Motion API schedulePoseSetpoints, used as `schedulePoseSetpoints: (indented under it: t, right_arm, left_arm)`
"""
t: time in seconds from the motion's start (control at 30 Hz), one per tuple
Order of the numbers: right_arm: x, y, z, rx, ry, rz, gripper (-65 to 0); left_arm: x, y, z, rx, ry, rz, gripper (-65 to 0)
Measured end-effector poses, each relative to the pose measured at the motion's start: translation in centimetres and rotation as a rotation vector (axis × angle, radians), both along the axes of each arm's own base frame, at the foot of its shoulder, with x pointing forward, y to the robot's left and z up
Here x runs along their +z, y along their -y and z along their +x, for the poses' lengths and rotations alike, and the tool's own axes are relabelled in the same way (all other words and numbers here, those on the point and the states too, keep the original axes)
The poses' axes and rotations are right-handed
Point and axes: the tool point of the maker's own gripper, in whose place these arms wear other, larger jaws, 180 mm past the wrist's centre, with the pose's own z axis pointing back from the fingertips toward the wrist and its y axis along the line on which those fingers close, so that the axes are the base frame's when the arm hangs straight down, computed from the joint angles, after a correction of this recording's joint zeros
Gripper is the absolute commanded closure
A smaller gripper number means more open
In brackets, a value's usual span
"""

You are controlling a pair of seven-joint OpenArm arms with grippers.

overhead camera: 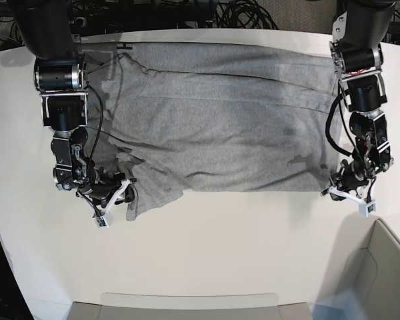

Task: Fold the T-shirt properly
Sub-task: 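Adjust both grippers' grip on the grey shirt hem corners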

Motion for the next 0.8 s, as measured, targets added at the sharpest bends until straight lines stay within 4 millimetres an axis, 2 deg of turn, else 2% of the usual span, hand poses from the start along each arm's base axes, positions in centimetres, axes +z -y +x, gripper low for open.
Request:
schedulePoseSetpoints:
  t: [0.17, 0.3, 0.63, 0.8]
  right_arm:
    - [0.0, 0.0, 0.0, 0.0, 0.0, 0.0, -18.4]
    - [0.0, 0.0, 0.0, -0.001, 0.0, 0.001, -18.4]
    - [0.0, 0.0, 0.0, 0.002, 0.0, -0.002, -18.4]
    - [0.0, 0.0, 0.0, 0.002, 0.0, -0.002, -18.4]
  left_arm:
    - [-0.7, -0.1, -0.3, 0.006, -0.017, -0.008, -15.3]
    - [-3.3, -0.7, -1.2, 0.053, -0.05, -0.027, -15.3]
    - [-3.3, -0.5, -1.2, 0.047, -0.057, -0.028, -15.2]
    - [-3.4, -0.4, -1.3, 0.046, -0.052, -0.03, -12.2]
